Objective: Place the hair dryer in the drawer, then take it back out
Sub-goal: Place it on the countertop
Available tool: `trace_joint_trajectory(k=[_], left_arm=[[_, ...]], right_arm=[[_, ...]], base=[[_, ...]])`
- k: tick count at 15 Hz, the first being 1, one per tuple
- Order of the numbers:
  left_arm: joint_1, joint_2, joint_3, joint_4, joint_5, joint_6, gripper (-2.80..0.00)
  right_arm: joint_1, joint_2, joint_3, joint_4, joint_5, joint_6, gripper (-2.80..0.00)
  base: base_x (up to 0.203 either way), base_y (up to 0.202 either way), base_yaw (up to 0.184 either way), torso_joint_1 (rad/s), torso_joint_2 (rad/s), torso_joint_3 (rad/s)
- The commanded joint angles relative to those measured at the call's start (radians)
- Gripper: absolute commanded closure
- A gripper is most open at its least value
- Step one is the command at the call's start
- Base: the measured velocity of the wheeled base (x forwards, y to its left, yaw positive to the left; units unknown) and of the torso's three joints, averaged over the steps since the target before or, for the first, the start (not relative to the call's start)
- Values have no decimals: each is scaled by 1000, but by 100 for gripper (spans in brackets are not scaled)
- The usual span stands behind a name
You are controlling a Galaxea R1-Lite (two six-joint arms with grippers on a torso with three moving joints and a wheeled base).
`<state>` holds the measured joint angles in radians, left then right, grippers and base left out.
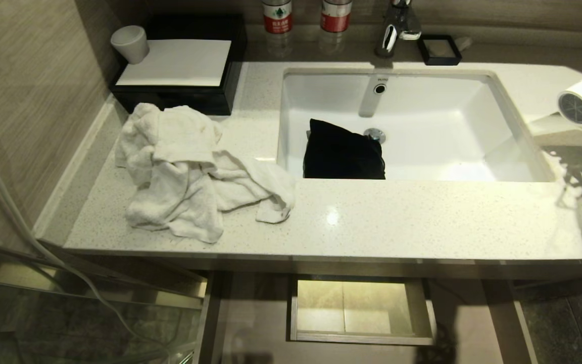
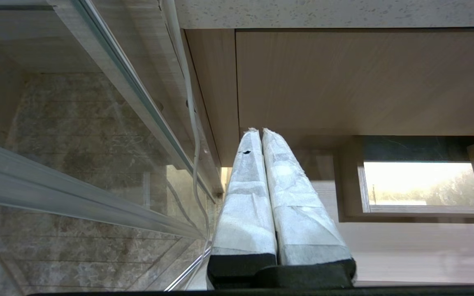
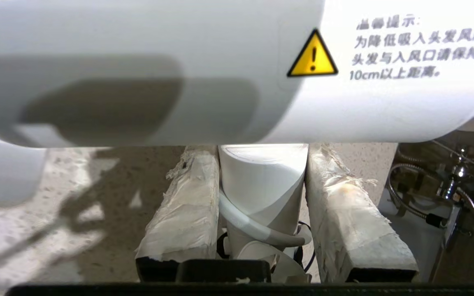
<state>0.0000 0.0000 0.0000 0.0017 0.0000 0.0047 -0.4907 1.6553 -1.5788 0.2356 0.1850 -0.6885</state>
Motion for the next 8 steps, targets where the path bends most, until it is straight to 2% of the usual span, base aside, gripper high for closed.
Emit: trace_joint_trajectory(k=[1, 2, 3, 5, 8], left_arm=[[0, 0, 2, 0, 0, 0, 0], [0, 0, 2, 0, 0, 0, 0], [0, 0, 2, 0, 0, 0, 0], [0, 0, 2, 0, 0, 0, 0], [0, 0, 2, 0, 0, 0, 0]], right_arm=[[-32, 72, -38, 27, 44, -45, 0], [-32, 72, -38, 27, 44, -45, -280], [-36, 75, -40, 33, 50, -52, -280], [-98, 112, -55, 77, 129, -135, -280], [-97, 103, -88, 86, 143, -137, -280]], base=[[0, 0, 0, 0, 0, 0], [0, 0, 0, 0, 0, 0], [0, 0, 0, 0, 0, 0], [0, 0, 0, 0, 0, 0], [0, 0, 0, 0, 0, 0]])
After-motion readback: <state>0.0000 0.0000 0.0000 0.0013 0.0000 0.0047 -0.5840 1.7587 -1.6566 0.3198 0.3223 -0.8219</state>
